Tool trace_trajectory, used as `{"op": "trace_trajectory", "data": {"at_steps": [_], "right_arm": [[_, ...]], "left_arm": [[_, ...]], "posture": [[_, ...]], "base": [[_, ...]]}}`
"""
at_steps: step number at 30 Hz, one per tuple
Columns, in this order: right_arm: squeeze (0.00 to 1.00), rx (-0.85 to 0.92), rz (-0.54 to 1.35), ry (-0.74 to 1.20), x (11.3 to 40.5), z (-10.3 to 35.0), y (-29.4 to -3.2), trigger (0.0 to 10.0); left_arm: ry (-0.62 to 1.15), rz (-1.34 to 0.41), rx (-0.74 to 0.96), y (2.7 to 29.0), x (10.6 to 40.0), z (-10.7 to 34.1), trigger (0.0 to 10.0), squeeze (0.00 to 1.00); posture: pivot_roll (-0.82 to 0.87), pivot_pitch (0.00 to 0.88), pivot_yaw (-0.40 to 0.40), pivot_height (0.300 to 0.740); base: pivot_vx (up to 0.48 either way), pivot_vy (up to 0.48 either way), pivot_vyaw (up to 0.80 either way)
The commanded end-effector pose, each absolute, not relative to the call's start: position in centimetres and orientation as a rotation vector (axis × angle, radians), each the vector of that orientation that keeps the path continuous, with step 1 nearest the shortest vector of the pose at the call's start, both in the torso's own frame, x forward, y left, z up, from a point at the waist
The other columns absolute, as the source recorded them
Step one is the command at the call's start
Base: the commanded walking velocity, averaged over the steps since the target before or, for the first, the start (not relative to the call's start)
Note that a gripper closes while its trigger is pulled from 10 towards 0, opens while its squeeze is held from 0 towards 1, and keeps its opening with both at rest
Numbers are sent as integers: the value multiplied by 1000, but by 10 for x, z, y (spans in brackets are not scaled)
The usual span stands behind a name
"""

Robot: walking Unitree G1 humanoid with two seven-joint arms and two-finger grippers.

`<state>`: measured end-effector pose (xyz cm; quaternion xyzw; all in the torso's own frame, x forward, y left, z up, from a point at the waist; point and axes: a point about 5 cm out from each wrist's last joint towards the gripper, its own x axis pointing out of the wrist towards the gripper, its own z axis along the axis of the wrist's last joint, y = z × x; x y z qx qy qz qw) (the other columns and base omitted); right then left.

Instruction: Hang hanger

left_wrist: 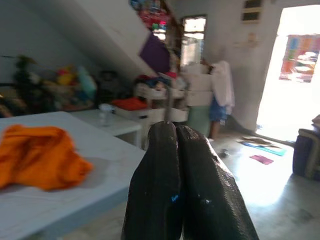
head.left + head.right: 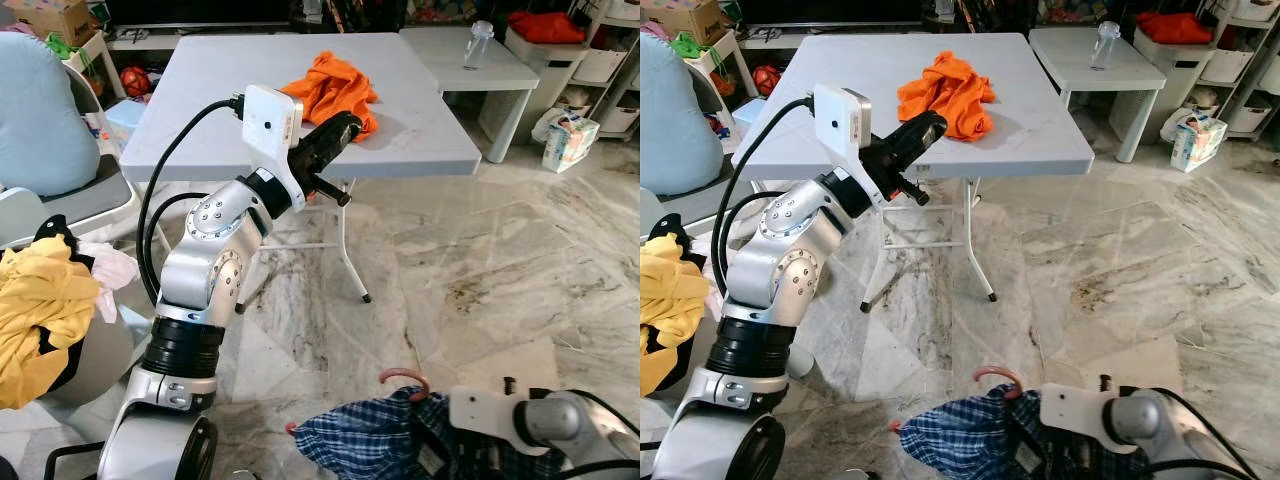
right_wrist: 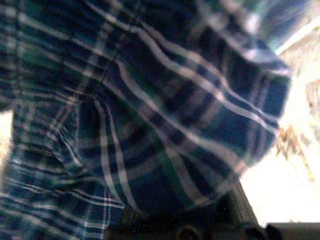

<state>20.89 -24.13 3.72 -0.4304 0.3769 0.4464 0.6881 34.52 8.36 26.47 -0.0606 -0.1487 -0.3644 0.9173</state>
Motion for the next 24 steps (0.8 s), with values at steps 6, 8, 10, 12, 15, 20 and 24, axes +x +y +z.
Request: {"op": "trace_trajectory", "data": {"at_steps": [6,8,10,12,15,20,24], "right_arm": [[0,-922,940,803,213,51,-248,10000],[0,-899,894,771,221,54,-245,10000],[0,-848,814,729,231,58,-241,10000],[0,-675,716,661,246,68,-228,10000],[0,-538,651,605,256,76,-218,10000],[0,-448,604,559,271,88,-210,10000],[0,-412,562,563,281,93,-209,10000]], "left_arm": [[-214,-672,-122,92,352,237,10000,0],[-180,-655,-134,91,350,224,10000,0],[-147,-620,-131,93,348,208,10000,894],[-109,-533,-141,100,342,182,10000,1000],[-72,-452,-170,108,332,162,10000,1000],[-81,-447,-4,128,301,139,10000,1000],[-65,-501,105,134,284,129,10000,1000]], "posture": [[13,51,-22,740],[14,52,-22,740],[15,52,-22,740],[16,54,-27,740],[19,55,-28,740],[52,65,-32,740],[59,67,-32,740]], "base": [[0,0,0],[0,0,0],[0,0,0],[0,0,0],[0,0,0],[0,0,0],[0,0,0]]}}
